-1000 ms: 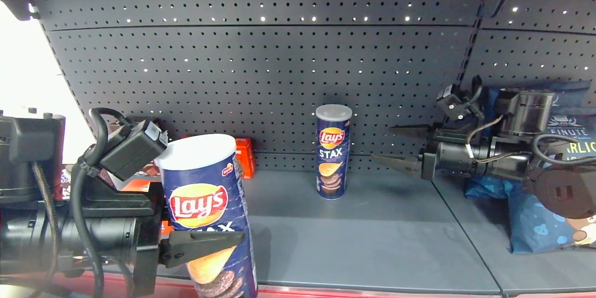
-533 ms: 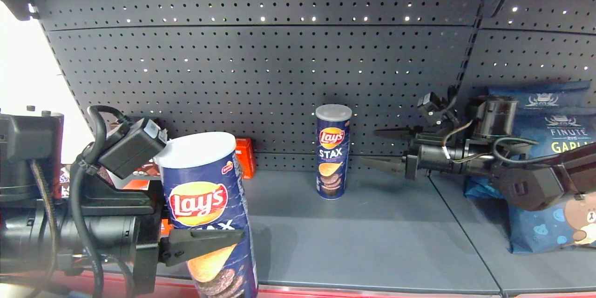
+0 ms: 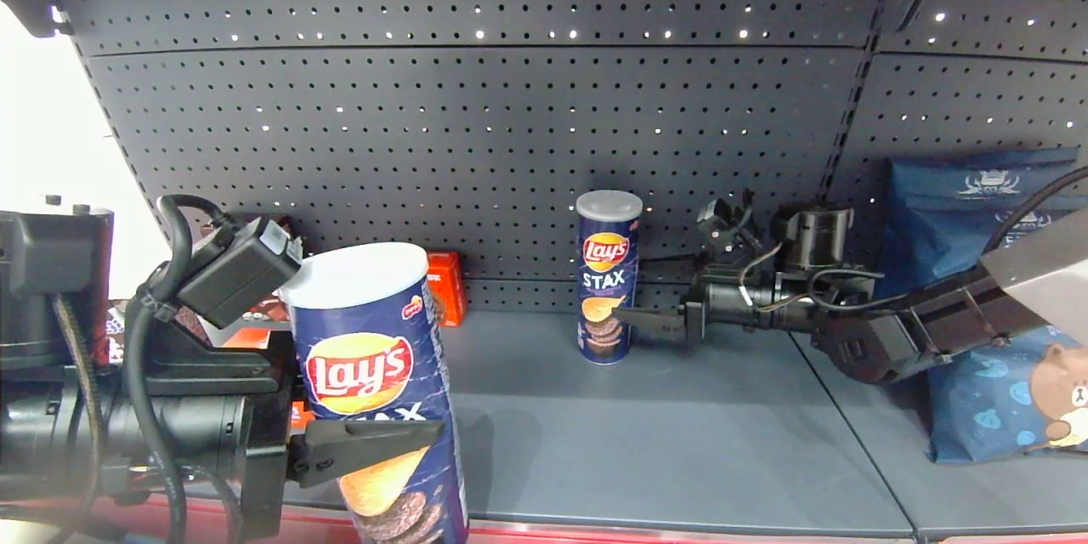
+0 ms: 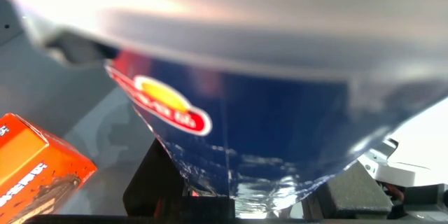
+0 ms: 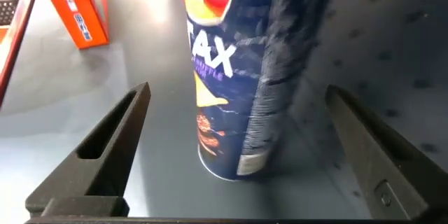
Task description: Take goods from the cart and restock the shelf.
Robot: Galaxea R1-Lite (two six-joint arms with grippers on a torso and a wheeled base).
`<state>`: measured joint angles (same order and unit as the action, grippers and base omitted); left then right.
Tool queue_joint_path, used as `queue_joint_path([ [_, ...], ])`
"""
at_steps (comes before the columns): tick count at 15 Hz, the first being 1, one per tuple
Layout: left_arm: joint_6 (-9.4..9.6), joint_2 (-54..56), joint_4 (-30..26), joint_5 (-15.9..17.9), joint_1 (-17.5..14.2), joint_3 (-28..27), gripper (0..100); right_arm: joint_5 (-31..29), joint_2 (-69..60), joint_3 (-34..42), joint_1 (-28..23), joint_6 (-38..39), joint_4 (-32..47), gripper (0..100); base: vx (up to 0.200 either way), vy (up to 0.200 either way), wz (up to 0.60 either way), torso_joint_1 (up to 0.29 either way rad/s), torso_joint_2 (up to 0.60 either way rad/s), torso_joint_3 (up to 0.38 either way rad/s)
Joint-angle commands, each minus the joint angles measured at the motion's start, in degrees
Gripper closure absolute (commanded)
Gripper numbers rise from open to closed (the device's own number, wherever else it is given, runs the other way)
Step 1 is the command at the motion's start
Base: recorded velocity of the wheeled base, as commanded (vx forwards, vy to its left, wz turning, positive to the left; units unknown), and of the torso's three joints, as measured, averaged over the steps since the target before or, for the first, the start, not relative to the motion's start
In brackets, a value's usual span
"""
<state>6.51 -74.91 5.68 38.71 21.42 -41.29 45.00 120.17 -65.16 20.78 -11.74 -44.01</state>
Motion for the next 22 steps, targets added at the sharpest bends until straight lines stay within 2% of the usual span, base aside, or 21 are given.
queue_joint_path([
  [1, -0.01, 0.03, -0.06, -0.03, -0.15, 0.16, 100, 0.00, 3.22, -1.02, 1.10, -0.04, -0.46, 0, 0.000, 0.000, 0.00, 0.000, 0.00, 0.000],
  [5, -0.09, 0.03, -0.06, -0.03, -0.15, 0.16, 100, 0.00, 6.39, -1.90, 1.63, -0.04, -1.61, 0, 0.000, 0.000, 0.00, 0.000, 0.00, 0.000],
  [11, -0.09, 0.20, -0.50, -0.12, -0.15, 0.51, 100, -0.08, 10.96, -7.61, 3.82, 1.46, -1.96, 0, 0.000, 0.000, 0.00, 0.000, 0.00, 0.000],
  [12, -0.01, 0.20, -0.41, -0.12, -0.15, 0.68, 100, -0.17, 11.05, -7.79, 3.82, 1.46, -2.49, 100, 0.000, 0.000, 0.00, 0.000, 0.00, 0.000],
  [22, -0.01, 0.91, -0.23, -0.12, -0.06, 1.65, 100, -0.52, 10.17, -7.09, 3.91, 1.46, -2.66, 100, 0.000, 0.000, 0.00, 0.000, 0.00, 0.000],
])
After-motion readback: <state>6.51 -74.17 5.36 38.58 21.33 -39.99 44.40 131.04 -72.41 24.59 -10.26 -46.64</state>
